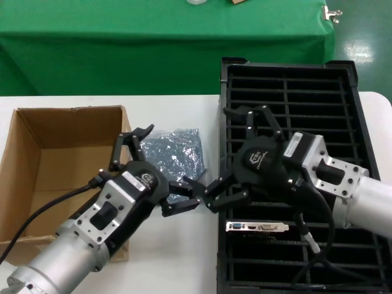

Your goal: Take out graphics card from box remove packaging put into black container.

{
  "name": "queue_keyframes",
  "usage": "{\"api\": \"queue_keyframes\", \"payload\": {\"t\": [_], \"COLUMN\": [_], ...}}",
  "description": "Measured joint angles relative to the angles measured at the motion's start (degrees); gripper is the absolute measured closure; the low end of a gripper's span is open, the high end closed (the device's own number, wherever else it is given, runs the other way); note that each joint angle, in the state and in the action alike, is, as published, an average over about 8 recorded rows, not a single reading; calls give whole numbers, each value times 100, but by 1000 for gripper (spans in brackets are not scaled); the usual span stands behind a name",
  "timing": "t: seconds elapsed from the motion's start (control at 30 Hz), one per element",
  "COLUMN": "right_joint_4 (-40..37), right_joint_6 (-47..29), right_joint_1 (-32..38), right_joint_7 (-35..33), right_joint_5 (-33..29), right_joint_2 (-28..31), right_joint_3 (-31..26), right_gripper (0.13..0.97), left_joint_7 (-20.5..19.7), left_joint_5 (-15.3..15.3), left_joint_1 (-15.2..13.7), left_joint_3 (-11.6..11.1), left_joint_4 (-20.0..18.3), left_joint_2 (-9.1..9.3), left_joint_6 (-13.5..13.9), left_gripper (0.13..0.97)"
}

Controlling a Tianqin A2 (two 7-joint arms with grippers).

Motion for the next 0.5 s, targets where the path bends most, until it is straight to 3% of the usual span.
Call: {"api": "queue_keyframes", "payload": {"t": [0.1,0.5], "right_joint_4": [-70,-345], "right_joint_6": [310,1531], "right_joint_1": [-213,-1054], "right_joint_7": [-171,-845], "right_joint_5": [178,881], "right_joint_2": [-81,-401], "right_joint_3": [122,602], "right_gripper": [129,129], "left_joint_7": [133,655], "left_joint_5": [-319,-1575], "left_joint_1": [72,356], "left_joint_3": [-14,-68], "left_joint_4": [107,526], "left_joint_2": [-35,-173], "left_joint_6": [-240,-1190], "left_gripper": [269,158]}}
